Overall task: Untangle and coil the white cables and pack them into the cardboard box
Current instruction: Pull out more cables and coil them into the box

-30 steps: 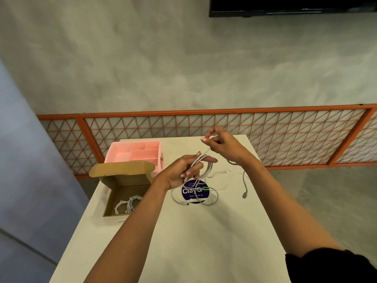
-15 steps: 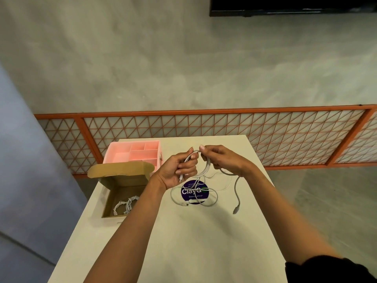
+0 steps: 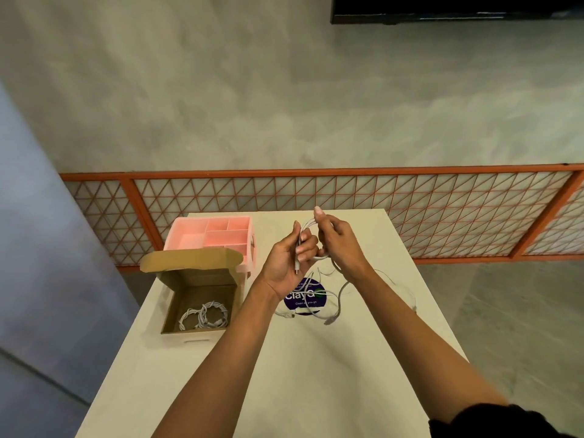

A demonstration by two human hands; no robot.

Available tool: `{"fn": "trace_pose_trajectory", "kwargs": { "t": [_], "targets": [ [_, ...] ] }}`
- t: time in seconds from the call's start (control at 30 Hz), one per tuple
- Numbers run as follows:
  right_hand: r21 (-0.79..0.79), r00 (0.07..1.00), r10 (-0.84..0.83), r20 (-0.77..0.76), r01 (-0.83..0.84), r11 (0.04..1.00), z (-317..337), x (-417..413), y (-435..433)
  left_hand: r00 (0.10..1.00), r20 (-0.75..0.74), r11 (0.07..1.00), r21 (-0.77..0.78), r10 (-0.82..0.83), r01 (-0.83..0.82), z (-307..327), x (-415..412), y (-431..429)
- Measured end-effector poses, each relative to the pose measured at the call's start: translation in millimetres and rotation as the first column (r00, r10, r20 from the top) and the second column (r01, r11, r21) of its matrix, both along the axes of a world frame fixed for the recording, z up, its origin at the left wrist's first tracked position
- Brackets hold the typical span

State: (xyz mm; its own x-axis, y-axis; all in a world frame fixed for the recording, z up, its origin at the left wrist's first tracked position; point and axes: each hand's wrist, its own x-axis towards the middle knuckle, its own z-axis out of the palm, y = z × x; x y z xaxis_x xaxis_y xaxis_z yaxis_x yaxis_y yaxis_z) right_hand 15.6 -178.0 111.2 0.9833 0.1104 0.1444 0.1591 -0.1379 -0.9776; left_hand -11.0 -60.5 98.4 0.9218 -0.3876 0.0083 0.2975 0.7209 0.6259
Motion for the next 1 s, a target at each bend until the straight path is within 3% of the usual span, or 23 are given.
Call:
{"fn": "trace_pose_trajectory", "kwargs": {
  "t": [0.2,0.5,0.63,0.83,1.0],
  "targets": [
    [0.039,0.994,0.099,-0.044,-0.098,0.994,6,-2,-6,0.999,-0.010,0.998,0.038,0.049,-0.048,10,3,1],
    [-0.273,0.976,0.206,0.066,-0.181,0.945,24,10,-51,1.000,0.003,0.954,0.298,-0.026,0.024,5,3,19],
    [-0.359,0.965,0.262,0.030,-0.234,0.904,20,12,-59,0.999,-0.025,0.944,0.327,-0.044,0.050,6,2,19],
    [-0.497,0.939,0.336,-0.065,-0.323,0.806,-1,13,-72,0.994,0.021,0.936,0.335,0.111,-0.111,10,8,26],
    [-0.501,0.917,0.373,-0.140,-0.391,0.773,-15,8,-72,0.973,0.068,0.892,0.391,0.218,-0.227,10,10,27]
  ]
}}
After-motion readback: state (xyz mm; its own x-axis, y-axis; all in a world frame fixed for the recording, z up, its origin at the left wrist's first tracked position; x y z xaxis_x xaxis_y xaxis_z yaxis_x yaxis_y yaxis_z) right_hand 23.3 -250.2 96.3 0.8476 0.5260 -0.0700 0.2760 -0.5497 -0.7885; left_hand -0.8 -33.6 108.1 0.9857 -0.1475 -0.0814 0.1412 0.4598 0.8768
